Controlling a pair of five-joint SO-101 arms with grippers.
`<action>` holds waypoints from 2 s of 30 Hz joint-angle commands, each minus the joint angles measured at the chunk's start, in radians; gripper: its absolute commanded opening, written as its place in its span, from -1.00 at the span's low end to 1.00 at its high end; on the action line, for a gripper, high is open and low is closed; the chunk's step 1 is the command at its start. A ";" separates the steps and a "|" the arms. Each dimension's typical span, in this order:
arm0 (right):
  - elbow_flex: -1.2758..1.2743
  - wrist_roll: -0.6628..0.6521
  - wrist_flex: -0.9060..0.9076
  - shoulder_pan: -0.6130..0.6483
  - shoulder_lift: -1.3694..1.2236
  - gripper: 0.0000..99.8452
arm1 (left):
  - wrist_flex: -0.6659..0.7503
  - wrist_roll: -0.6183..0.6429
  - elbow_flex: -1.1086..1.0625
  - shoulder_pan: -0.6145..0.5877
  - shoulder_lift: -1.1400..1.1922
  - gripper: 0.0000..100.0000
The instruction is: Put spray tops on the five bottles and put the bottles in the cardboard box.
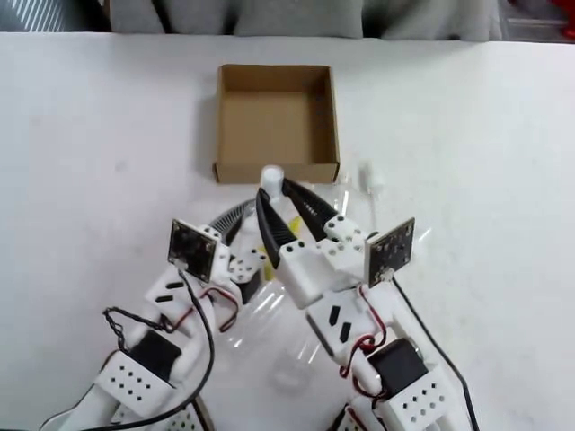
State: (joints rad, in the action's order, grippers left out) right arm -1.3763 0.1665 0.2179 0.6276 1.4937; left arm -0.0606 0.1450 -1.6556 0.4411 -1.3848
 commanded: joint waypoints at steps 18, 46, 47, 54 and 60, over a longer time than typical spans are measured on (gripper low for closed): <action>-0.057 0.006 -0.151 -0.038 0.008 -0.96 | 0.031 -0.005 0.017 -0.008 -0.024 -0.95; -0.106 0.014 -0.148 0.005 0.018 -0.62 | 0.029 -0.008 0.017 -0.012 -0.024 -0.95; -0.103 0.014 -0.148 0.005 0.019 -0.62 | 0.029 -0.008 0.017 -0.012 -0.024 -0.95; 0.002 0.014 -0.053 0.005 0.019 -0.62 | 0.029 -0.008 0.017 -0.018 -0.024 -0.95; 0.137 0.068 0.090 -0.001 0.019 -0.62 | 0.029 -0.011 0.017 -0.018 -0.024 -0.95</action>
State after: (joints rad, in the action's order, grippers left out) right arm -1.3579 0.1926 0.2424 0.6260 1.5044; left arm -0.0606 0.1450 -1.6556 0.4396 -1.3848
